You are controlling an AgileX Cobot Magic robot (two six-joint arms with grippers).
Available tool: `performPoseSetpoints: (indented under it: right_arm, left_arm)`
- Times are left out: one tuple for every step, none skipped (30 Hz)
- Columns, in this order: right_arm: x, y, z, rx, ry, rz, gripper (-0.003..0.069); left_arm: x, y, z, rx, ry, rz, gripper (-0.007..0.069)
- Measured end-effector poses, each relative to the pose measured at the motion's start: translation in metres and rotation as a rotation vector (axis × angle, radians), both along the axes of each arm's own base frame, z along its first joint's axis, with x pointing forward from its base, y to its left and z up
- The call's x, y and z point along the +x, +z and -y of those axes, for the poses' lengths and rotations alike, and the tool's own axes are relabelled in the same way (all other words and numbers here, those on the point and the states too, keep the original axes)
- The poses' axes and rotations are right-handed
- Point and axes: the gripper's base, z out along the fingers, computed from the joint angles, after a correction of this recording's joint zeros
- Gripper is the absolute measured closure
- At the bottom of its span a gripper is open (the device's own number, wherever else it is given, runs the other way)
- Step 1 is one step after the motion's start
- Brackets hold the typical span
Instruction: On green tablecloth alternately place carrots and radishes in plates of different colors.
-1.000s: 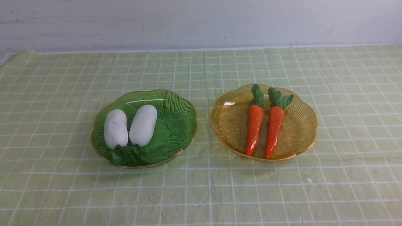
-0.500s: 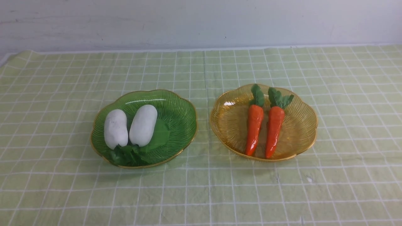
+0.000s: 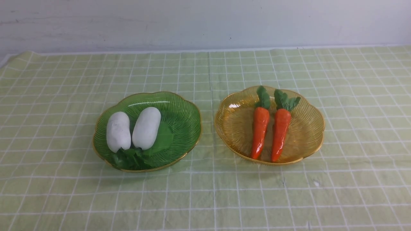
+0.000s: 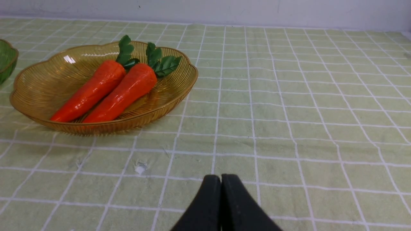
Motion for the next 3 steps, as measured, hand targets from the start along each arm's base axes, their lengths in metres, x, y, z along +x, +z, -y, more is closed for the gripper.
performPoseSetpoints:
  right_arm:
    - [0.0, 0.0, 0.0, 0.0, 0.0, 0.0, 0.0673]
    - [0.0, 0.0, 0.0, 0.0, 0.0, 0.0, 0.0673]
    - [0.0, 0.0, 0.0, 0.0, 0.0, 0.0, 0.0673]
  left_arm:
    - [0.0, 0.0, 0.0, 0.0, 0.0, 0.0, 0.0632]
    - [0.0, 0.0, 0.0, 0.0, 0.0, 0.0, 0.0632]
    - [0.0, 0.0, 0.0, 0.0, 0.0, 0.0, 0.0632]
